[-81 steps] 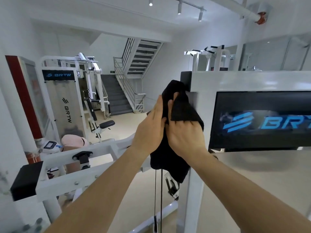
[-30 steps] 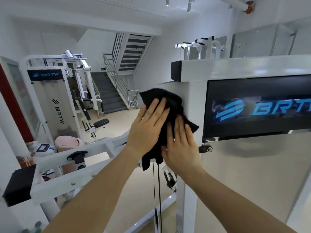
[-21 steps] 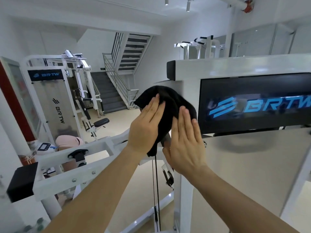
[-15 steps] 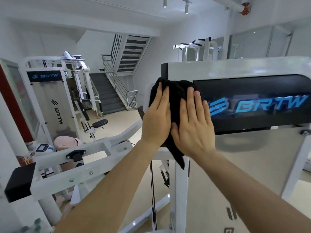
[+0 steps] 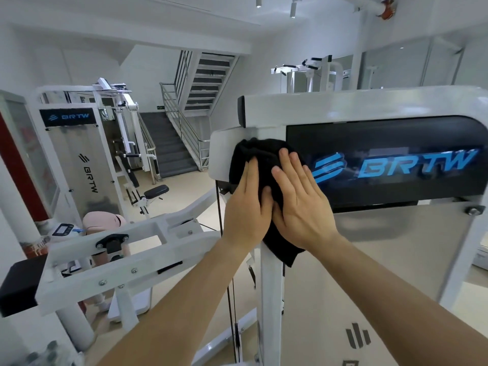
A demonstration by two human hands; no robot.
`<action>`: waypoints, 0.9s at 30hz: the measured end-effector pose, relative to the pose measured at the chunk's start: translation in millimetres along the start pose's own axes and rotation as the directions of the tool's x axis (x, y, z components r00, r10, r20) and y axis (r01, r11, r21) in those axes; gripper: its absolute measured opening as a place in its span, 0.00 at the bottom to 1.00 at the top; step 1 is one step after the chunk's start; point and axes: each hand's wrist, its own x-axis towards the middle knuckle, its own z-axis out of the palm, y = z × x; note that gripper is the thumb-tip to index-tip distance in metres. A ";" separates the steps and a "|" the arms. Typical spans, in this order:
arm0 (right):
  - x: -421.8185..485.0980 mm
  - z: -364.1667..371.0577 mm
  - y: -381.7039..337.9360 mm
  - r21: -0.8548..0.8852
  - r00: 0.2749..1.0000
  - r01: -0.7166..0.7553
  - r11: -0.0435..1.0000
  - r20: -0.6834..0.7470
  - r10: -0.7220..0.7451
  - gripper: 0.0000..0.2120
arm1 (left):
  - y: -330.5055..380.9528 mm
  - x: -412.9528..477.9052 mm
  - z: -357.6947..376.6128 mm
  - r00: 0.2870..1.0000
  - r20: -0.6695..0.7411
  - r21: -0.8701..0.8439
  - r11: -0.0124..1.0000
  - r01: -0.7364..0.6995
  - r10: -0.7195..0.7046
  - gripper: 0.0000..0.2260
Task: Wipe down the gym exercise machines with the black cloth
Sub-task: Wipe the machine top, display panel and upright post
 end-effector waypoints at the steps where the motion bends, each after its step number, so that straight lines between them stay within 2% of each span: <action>1: -0.6 -0.2 -1.1 -0.004 1.000 -0.011 1.000 0.003 0.011 0.30 | 1.7 -1.3 -0.2 1.000 -0.018 -0.035 0.999 0.003 -0.004 0.24; 5: 17.7 -3.3 -1.4 -0.180 0.997 -0.014 0.984 0.075 0.028 0.30 | 16.5 19.4 2.0 0.991 -0.117 -0.139 0.989 0.049 -0.065 0.21; 8: 40.9 -6.2 -2.0 -0.234 0.996 -0.043 0.971 0.065 0.059 0.32 | 16.7 39.1 5.1 0.993 -0.105 -0.132 0.991 0.033 -0.047 0.22; 14: 28.4 7.8 -2.4 -0.253 0.997 -0.032 0.967 0.060 0.049 0.31 | 5.3 19.1 12.4 0.996 -0.087 -0.172 0.985 0.009 -0.025 0.23; 21: -19.4 25.1 -1.3 -0.266 0.992 0.043 0.963 0.127 -0.009 0.32 | -17.0 -31.3 10.0 0.995 0.055 -0.184 0.979 0.090 -0.081 0.23; 27: 23.8 6.1 1.0 -0.255 0.996 0.032 0.966 0.083 -0.011 0.31 | -3.4 16.8 -3.6 1.000 -0.012 -0.148 0.989 0.007 -0.009 0.22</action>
